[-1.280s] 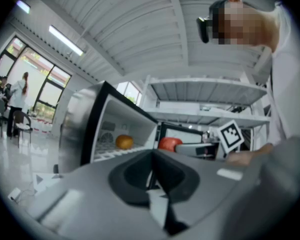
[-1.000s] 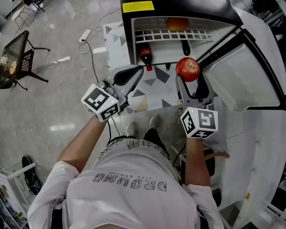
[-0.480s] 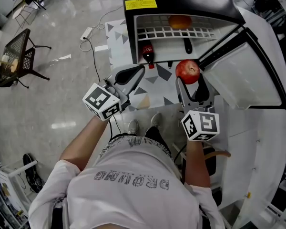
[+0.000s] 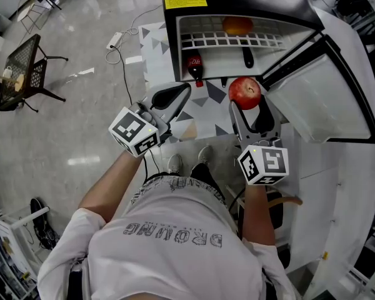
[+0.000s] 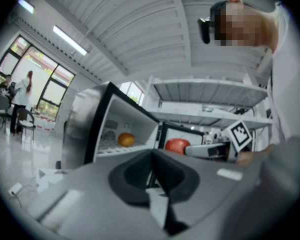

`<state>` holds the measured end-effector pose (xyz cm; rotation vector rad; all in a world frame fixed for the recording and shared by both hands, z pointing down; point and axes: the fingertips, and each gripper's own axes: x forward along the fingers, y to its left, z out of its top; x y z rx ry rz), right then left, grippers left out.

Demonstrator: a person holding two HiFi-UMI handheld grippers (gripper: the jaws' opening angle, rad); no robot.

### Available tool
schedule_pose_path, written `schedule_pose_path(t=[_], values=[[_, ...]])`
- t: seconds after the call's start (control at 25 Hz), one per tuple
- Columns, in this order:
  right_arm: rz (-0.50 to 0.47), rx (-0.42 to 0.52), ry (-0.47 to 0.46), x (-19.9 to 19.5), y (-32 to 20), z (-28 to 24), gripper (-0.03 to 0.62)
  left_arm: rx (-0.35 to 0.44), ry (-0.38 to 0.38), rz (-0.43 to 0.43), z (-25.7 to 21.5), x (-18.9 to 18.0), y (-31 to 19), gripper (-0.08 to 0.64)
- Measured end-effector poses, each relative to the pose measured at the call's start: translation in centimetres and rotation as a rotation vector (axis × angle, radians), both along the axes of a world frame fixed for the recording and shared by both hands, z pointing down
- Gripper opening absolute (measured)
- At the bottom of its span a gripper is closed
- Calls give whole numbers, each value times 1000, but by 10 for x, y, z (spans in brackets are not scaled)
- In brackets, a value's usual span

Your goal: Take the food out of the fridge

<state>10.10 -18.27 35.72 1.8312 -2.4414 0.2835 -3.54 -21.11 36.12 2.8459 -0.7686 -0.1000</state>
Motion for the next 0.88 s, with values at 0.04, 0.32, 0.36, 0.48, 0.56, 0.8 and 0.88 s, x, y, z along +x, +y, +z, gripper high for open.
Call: schedule_pose_path(t=[0.04,0.32,0.36,0.48,0.56,0.8,0.88], values=[[-1,-1,-1,0,0,0,301,1,0,-1,0,0,0,8],[-6,-9,-3,3,0,3,301,0,0,-4,-1,3,-1,8],[-7,-10,-3,3,0,3,301,0,-1,-3,-1,3,-1,8],[-8,-13,-1,4,0,4,301,-1,0,-3,-1,5,-1,8],[-9,-14,-1,5,0,4,301,-2,1,-4,-1,5,-1,8],[-13,-19,1,6,-1,6,301,-3,-1,-6,0,6,-2,8],[-14,-22,0,7,-2,7,301,-2,-1,-6,1,7,-3,8]])
